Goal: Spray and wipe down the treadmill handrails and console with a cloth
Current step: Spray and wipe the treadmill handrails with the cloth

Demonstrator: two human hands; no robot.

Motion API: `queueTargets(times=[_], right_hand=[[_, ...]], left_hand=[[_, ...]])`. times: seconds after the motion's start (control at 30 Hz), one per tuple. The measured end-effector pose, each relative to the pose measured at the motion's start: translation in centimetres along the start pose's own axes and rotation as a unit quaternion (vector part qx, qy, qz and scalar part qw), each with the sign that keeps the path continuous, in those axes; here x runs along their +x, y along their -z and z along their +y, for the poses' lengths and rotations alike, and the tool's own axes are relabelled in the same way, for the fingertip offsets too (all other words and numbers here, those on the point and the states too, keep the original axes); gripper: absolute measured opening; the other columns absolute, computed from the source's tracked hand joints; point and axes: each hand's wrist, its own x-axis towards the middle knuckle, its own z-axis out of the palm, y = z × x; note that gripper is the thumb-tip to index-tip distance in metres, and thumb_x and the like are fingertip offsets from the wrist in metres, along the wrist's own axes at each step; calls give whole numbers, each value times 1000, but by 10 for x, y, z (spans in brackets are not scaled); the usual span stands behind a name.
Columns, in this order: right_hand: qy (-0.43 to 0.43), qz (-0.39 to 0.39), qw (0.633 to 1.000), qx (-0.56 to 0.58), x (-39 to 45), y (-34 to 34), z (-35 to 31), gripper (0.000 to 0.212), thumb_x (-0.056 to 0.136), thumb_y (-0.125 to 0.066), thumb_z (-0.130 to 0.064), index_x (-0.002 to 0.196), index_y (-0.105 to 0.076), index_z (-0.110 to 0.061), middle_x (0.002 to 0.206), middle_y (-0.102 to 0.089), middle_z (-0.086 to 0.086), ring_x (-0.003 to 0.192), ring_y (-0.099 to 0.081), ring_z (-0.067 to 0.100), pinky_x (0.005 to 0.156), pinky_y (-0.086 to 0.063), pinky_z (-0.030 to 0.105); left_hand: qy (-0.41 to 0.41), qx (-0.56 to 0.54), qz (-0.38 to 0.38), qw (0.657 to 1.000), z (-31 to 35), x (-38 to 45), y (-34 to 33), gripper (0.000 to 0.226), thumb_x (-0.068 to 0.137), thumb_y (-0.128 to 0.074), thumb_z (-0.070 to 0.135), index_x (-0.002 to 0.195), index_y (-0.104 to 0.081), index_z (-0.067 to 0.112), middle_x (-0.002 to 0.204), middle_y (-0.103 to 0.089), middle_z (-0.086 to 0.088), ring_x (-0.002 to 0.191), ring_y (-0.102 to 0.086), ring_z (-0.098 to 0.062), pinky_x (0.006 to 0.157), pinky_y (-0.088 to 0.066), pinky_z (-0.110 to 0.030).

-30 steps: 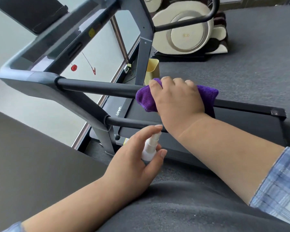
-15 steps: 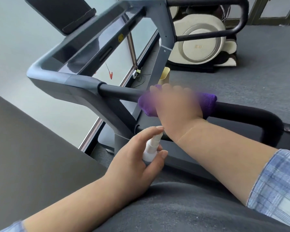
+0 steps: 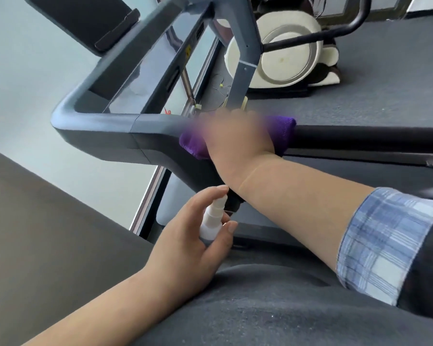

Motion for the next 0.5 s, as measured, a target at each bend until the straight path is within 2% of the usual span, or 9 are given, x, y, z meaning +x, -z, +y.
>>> queueTargets(times=[0.1,0.23,0.37,0.5], right_hand=[[11,0,1000,-4,-3,3,4,49,97,-40,-14,146,-35,-16,125,-56,11,108,-58,34,87,-43,42],[12,-2,1000,8,-12,6,23,54,95,-45,-15,148,-34,-20,122,-55,9,104,-59,32,84,-43,42],[-22,5,1000,-11,-31,-3,45,51,90,-52,-14,140,-46,-24,106,-60,4,90,-62,29,76,-43,40],[-32,44,998,-19,-53,-13,74,46,89,-54,-16,134,-54,-26,99,-62,3,82,-62,28,74,-43,40]], left_hand=[[-19,-7,-19,1000,0,3,-3,52,84,-58,46,124,-33,68,95,-63,20,85,-65,-9,74,-44,-10],[-47,-27,-48,997,7,12,-13,53,82,-59,46,123,-32,68,95,-63,21,79,-64,-8,69,-44,-8],[-71,-52,-72,993,21,19,-21,57,90,-67,34,119,-33,69,91,-64,16,55,-61,-7,56,-48,-17],[-76,-61,-88,991,35,21,-28,52,80,-58,46,117,-32,71,91,-64,13,47,-58,-7,49,-49,-22]])
